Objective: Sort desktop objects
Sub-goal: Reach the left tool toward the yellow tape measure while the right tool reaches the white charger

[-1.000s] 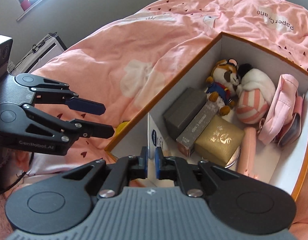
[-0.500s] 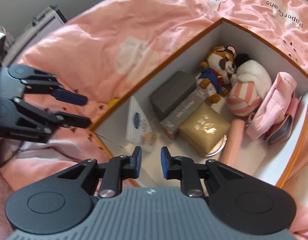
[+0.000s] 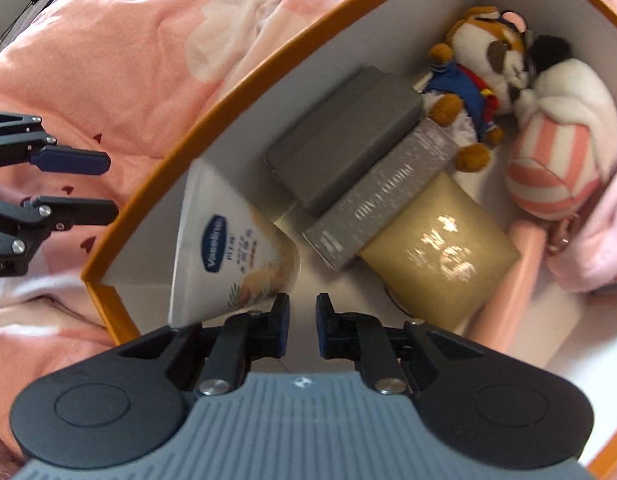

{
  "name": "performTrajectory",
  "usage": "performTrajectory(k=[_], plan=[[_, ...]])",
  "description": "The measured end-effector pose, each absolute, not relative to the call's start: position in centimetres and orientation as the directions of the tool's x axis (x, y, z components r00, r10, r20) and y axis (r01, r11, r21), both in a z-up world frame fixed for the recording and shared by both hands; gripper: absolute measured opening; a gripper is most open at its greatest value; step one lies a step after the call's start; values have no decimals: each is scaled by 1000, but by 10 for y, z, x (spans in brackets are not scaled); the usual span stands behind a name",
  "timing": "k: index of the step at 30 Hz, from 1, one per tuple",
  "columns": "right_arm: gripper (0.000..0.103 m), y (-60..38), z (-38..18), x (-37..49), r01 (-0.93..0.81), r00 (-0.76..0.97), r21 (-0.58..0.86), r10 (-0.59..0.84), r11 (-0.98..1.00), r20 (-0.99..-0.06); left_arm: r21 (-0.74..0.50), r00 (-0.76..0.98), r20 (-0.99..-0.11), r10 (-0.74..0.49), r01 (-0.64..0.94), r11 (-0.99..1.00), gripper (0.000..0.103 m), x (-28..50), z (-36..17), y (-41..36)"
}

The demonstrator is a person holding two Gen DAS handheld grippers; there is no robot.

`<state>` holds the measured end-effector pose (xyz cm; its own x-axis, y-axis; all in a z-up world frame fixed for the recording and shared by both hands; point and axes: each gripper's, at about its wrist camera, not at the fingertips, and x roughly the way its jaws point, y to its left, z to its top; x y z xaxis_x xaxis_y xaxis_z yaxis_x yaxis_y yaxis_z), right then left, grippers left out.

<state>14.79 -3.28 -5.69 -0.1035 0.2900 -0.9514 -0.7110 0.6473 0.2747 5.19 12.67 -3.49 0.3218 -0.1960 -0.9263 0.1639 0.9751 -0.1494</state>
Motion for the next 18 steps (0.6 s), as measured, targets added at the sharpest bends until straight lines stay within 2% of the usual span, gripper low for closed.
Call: performTrajectory(k=[3, 10, 18], plan=[[14, -30, -60, 149, -696, -116, 304, 316, 650, -942, -154, 318, -927, -200, 162, 975, 45, 53, -37, 128], [14, -34, -56, 142, -715, -74, 261, 302, 648, -950, -138, 319, -929, -187, 170, 976, 45, 53, -38, 124], [16, -62, -2, 116, -695, 98, 207, 376, 688, -921, -131, 327, -927, -181, 169, 977, 45, 49, -33, 125]])
